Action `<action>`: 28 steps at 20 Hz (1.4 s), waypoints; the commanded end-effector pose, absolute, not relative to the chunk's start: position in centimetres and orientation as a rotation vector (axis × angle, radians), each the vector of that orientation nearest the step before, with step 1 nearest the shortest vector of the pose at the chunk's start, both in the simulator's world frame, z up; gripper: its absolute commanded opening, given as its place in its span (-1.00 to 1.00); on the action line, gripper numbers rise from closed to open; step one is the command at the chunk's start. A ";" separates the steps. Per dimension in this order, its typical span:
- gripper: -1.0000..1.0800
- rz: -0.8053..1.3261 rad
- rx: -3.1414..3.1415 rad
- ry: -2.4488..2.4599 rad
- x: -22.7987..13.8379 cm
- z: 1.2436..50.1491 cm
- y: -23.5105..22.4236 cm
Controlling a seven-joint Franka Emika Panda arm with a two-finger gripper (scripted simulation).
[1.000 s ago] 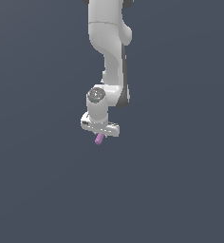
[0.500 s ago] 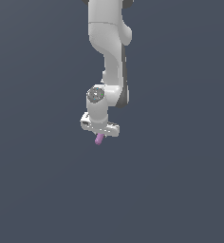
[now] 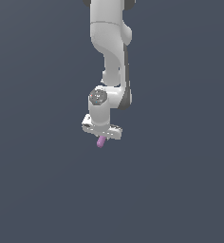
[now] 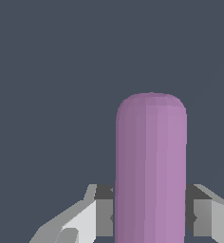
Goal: Pick up the object and move it to a goal position.
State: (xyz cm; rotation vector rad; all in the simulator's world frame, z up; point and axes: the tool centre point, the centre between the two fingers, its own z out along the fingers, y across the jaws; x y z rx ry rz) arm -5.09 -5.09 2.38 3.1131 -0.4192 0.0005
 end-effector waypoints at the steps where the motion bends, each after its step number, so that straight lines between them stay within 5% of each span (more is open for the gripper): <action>1: -1.00 0.001 3.113 -0.418 -4.1 2.6 -4.5; 28: -1.00 0.000 3.113 -0.417 8.8 5.5 2.7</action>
